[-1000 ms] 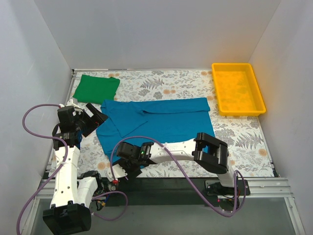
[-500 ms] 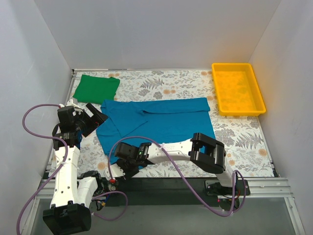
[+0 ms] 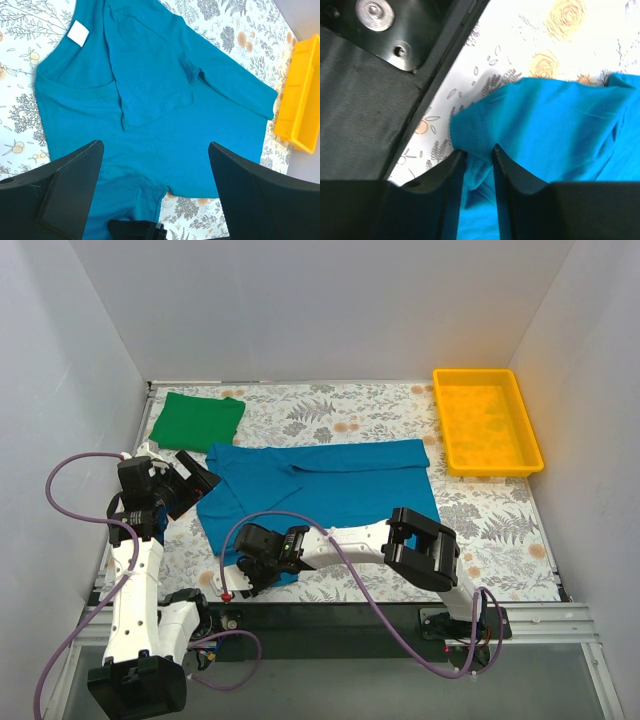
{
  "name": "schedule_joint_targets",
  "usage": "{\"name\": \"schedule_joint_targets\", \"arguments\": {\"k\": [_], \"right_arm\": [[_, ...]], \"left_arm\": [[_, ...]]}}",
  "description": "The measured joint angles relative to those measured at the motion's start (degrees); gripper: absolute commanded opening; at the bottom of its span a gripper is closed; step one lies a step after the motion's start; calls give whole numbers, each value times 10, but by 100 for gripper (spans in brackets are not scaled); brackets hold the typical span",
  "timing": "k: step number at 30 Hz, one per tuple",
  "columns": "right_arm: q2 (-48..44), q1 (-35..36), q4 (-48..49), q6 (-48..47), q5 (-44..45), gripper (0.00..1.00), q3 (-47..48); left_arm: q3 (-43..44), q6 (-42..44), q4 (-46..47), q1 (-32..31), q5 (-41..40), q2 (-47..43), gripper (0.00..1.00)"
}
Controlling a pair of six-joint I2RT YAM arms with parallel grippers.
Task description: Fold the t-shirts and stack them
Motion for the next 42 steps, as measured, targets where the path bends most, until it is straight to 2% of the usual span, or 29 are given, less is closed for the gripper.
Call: {"name": "schedule_joint_targets", "arguments": {"k": [5, 6, 7, 8, 26, 42], "right_arm": [[2, -7, 2, 4, -12, 25, 0], [2, -10, 2, 4, -16, 17, 0], [2, -12, 2, 4, -20, 4, 0], [3, -15, 2, 3, -23, 1, 0], [3, -58, -7, 16, -105, 1, -4], [3, -137, -43, 30, -215, 1, -4]], "left_arm": [[0, 0, 0, 0, 4, 0, 85], [0, 0, 0, 0, 5, 0, 85], [0, 0, 0, 0, 7, 0, 85], [0, 0, 1, 0, 9, 0, 85], [-18, -13, 12, 0, 43, 0, 84], [-62, -78, 48, 0, 112, 4, 83]]}}
